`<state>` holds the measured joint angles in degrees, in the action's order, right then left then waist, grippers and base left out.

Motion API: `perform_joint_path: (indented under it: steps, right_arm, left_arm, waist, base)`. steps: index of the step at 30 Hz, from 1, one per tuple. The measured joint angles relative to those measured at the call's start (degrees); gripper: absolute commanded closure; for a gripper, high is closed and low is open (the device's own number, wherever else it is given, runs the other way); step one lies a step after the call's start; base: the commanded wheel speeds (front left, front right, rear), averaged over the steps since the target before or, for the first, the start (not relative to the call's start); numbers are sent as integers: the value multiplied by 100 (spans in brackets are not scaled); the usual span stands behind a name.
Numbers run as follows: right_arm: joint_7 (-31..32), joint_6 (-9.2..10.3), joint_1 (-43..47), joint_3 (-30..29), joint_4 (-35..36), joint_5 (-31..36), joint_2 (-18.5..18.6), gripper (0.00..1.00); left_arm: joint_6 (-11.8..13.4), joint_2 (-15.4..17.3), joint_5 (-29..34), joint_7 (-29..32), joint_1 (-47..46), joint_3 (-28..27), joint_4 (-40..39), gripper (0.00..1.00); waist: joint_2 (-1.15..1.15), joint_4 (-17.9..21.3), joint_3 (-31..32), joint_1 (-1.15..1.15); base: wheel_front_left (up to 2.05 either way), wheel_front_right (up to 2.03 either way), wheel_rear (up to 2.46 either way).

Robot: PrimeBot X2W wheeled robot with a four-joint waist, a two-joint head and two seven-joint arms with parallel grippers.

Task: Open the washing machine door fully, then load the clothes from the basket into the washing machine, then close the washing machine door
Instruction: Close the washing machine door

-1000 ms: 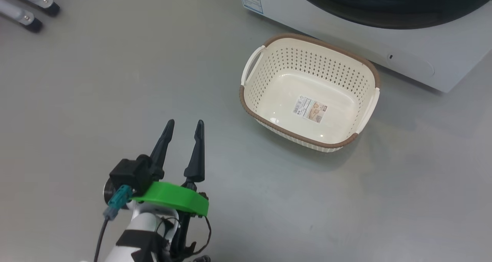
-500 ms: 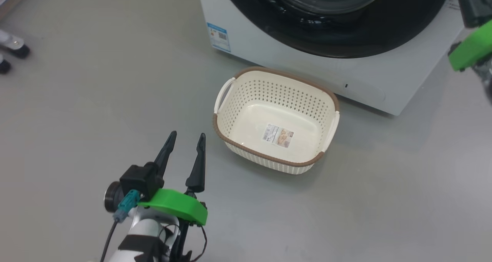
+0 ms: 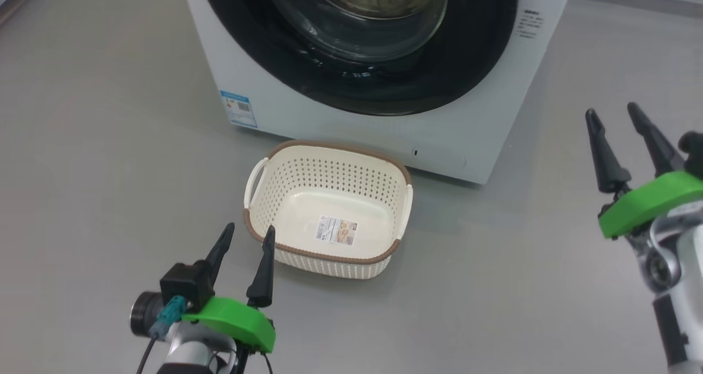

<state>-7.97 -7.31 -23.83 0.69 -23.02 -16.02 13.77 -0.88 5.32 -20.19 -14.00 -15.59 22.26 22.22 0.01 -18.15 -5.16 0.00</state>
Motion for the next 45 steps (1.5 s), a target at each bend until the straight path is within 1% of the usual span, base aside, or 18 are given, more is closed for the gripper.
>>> perform_joint_path:
  steps: [5,12,17,20,23,28,38,45]
  right_arm:
    - [3,0,759,-259,378,146,-341,0]
    - [144,0,1686,-619,1045,345,-700,0]
    - [221,0,2267,-923,1705,464,-937,0]
    - [322,0,2606,-1082,2131,504,-1068,0]
    - [445,0,2960,-1201,2465,502,-1123,0]
    - [557,0,3465,-1315,2802,336,-1181,0]
    - [657,0,3648,-1317,3058,274,-1192,0]
    - [673,0,3660,-1325,3070,248,-1193,0]
  left_arm:
    - [79,124,-5,48,207,-23,-16,0]
    - [200,255,-105,100,463,-159,-165,0]
    - [252,348,-110,126,616,-186,-289,0]
    - [303,394,-110,151,683,-185,-370,0]
    - [310,405,-122,200,684,-178,-398,0]
    - [370,437,-168,210,797,-181,-475,0]
    - [447,486,-168,243,894,-175,-591,0]
    - [497,488,-169,244,895,-159,-613,0]
  waist:
    - [0,329,214,0]
    - [0,758,363,0]
    - [0,961,447,0]
    - [0,1006,513,0]
    - [0,1002,592,0]
    - [0,978,665,0]
    - [0,1020,690,0]
    - [0,997,687,0]
  base:
    - [0,0,0]
    - [0,0,0]
    - [0,0,0]
    - [0,0,0]
    - [0,0,0]
    - [0,0,0]
    - [0,0,0]
    - [0,0,0]
